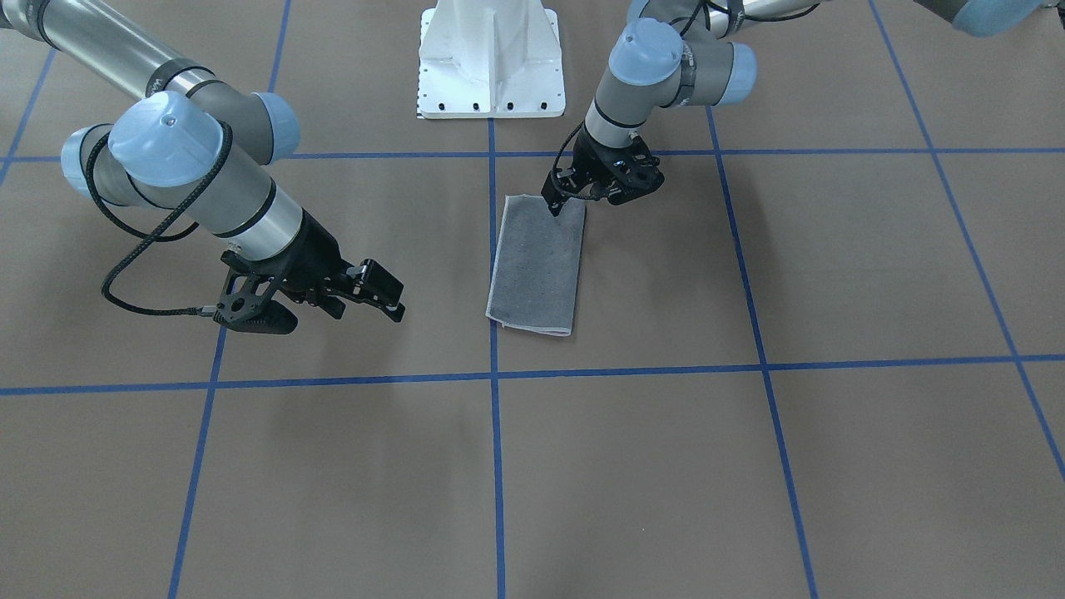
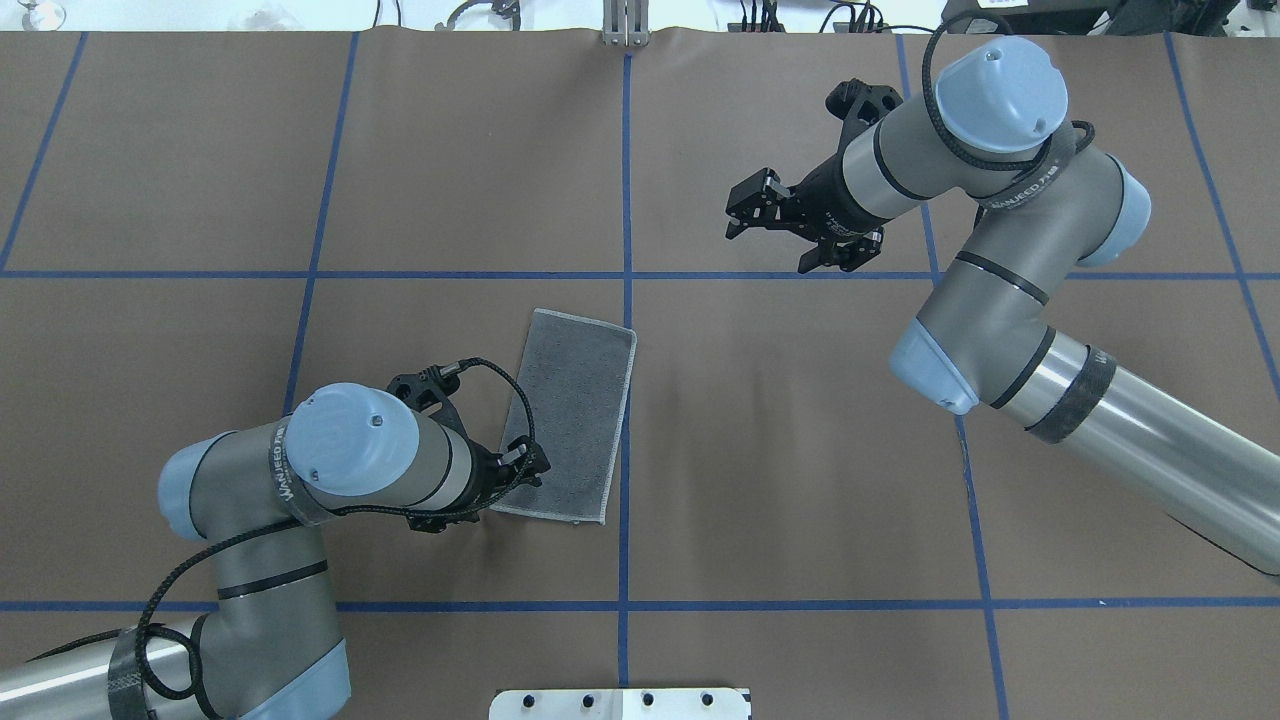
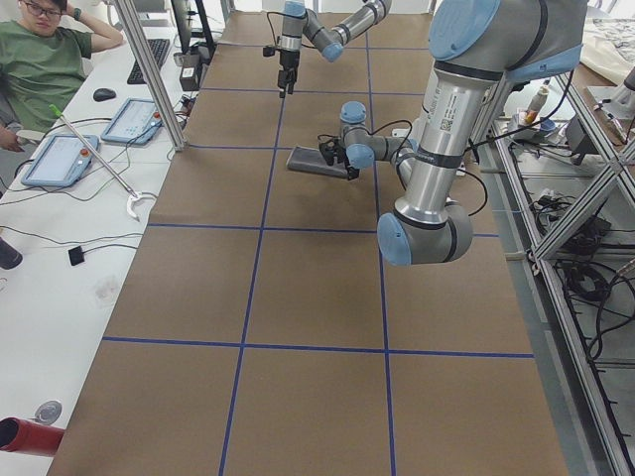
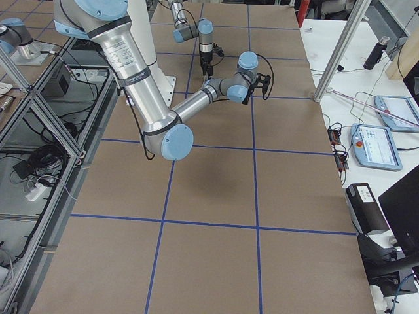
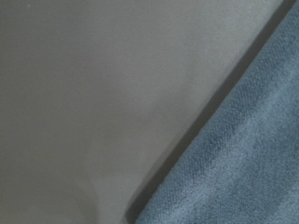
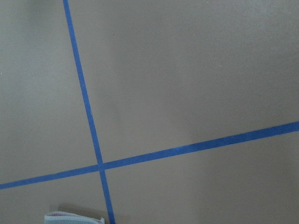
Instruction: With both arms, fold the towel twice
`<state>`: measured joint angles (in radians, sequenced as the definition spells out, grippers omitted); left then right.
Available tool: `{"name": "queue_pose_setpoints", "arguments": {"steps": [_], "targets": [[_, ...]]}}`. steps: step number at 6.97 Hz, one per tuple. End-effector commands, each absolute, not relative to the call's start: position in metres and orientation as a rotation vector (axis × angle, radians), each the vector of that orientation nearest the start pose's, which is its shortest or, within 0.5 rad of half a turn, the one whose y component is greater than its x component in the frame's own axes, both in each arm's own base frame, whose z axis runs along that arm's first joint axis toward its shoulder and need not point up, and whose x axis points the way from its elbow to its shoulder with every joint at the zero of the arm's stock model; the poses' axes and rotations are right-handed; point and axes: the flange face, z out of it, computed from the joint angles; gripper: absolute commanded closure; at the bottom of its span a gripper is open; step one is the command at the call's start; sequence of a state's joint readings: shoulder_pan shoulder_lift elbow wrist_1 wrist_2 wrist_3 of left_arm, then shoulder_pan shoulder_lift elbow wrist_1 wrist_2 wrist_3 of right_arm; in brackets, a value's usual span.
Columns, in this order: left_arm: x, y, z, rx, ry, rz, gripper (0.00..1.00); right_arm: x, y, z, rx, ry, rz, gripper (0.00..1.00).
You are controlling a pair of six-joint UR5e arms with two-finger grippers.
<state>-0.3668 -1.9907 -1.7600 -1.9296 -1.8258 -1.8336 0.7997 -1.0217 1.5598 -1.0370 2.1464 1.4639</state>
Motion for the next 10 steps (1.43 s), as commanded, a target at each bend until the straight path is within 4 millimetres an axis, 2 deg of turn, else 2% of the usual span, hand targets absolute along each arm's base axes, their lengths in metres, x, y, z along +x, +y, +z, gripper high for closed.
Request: {"name": "queue_pose_setpoints", "arguments": {"steps": [1, 2, 5, 6, 7, 8, 10], "targets": [[0.552, -0.327, 0.298, -0.177, 0.983, -0.432, 0.70, -0.413, -0.545, 0.276, -0.008, -1.164, 0.312, 0.00], [0.550, -0.326, 0.295, -0.171, 0.990, -0.407, 1.00, -0.412, -0.546, 0.275, -0.008, -1.165, 0.315, 0.00], [0.534, -0.316, 0.260, -0.200, 1.054, -0.377, 1.00, -0.412, -0.546, 0.276, -0.009, -1.164, 0.316, 0.00], [0.537, -0.318, 0.232, -0.197, 1.087, -0.374, 1.00, -0.412, -0.546, 0.276, -0.009, -1.164, 0.316, 0.00], [0.538, -0.330, 0.205, -0.188, 1.090, -0.389, 1.00, -0.412, -0.546, 0.277, -0.009, -1.163, 0.316, 0.00], [0.526, -0.353, 0.191, -0.165, 1.112, -0.417, 1.00, -0.412, -0.546, 0.277, -0.010, -1.163, 0.316, 0.00], [0.493, -0.405, 0.194, -0.109, 1.120, -0.499, 1.00, -0.413, -0.547, 0.279, -0.010, -1.160, 0.316, 0.00]]}}
